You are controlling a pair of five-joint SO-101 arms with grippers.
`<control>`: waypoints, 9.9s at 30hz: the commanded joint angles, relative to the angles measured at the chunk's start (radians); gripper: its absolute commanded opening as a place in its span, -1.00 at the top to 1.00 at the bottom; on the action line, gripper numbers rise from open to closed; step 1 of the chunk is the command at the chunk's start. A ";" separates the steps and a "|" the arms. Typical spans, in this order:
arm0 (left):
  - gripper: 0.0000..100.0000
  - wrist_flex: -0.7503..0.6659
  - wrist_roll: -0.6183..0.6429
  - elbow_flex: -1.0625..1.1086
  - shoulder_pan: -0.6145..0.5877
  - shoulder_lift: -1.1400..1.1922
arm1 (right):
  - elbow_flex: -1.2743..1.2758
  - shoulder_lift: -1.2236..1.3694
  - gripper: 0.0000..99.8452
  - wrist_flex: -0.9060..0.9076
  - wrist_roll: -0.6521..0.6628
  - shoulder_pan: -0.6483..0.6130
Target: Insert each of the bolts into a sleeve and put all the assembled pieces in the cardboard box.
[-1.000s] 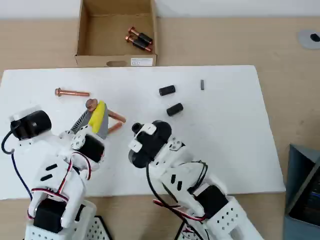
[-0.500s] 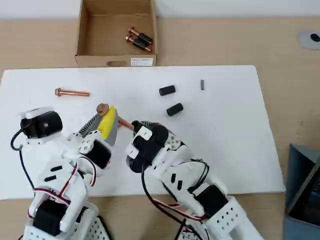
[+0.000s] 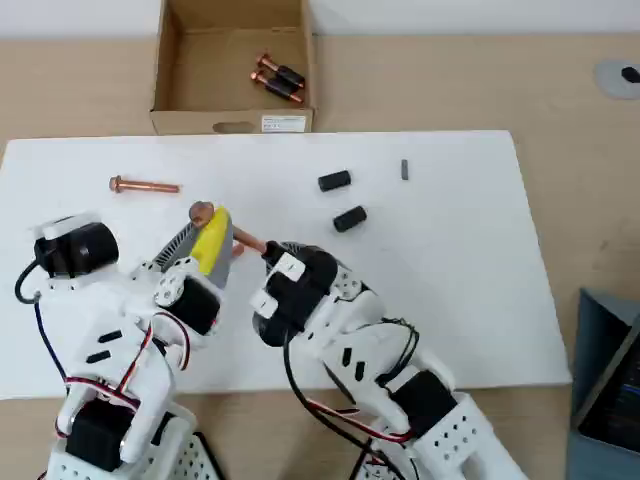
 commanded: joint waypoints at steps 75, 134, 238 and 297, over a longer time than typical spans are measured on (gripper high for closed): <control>0.59 0.470 -0.149 -0.212 0.061 -0.004 | -0.004 -0.010 0.98 -0.038 0.051 -0.012; 0.99 0.292 -0.391 0.376 -0.500 -0.008 | -1.991 1.870 0.98 0.181 -0.175 0.366; 0.99 0.292 -0.390 0.376 -0.539 -0.007 | -1.926 1.779 0.73 1.106 0.769 0.513; 0.99 0.293 -0.391 0.376 -0.543 -0.007 | -2.555 2.629 0.98 1.105 1.028 0.410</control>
